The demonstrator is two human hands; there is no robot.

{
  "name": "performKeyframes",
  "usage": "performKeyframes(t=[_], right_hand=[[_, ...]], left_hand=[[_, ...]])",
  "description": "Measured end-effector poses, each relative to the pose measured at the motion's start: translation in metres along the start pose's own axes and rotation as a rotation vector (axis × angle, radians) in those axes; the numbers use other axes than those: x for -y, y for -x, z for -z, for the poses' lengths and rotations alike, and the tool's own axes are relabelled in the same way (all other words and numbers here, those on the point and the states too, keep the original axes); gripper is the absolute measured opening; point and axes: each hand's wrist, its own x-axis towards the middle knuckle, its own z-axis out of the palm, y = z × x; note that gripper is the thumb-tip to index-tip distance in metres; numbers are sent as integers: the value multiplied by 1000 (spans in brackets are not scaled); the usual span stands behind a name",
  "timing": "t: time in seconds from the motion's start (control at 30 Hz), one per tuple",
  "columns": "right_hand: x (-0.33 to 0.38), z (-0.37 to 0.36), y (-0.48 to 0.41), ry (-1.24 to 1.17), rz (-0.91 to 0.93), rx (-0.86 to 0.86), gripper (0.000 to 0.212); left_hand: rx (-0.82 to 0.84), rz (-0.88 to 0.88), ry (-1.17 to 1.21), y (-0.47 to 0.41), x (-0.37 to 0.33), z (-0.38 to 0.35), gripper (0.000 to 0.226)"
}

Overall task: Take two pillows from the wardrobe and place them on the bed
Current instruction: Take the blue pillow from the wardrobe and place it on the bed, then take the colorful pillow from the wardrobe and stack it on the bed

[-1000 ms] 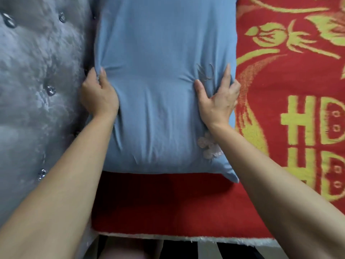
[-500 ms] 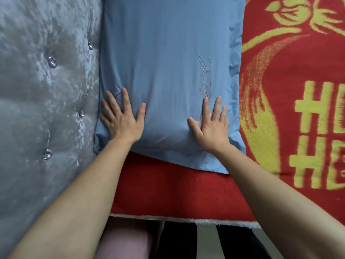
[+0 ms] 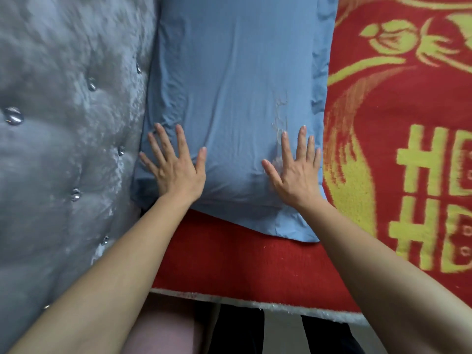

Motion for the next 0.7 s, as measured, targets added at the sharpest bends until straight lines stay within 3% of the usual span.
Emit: performKeyframes(t=[0.1, 0.3, 0.5, 0.7], right_hand=[[3, 61, -3, 40, 134, -72, 80], [23, 218, 13, 35, 329, -302, 77], [34, 342, 51, 8, 512, -538, 76], [19, 427, 112, 76, 714, -610, 79]], left_hand=[[-69, -153, -37, 21, -12, 49, 76], [-316, -284, -139, 71, -59, 200, 73], [-626, -214, -171, 147, -111, 328, 70], [-665, -128, -187, 249, -146, 390, 73]])
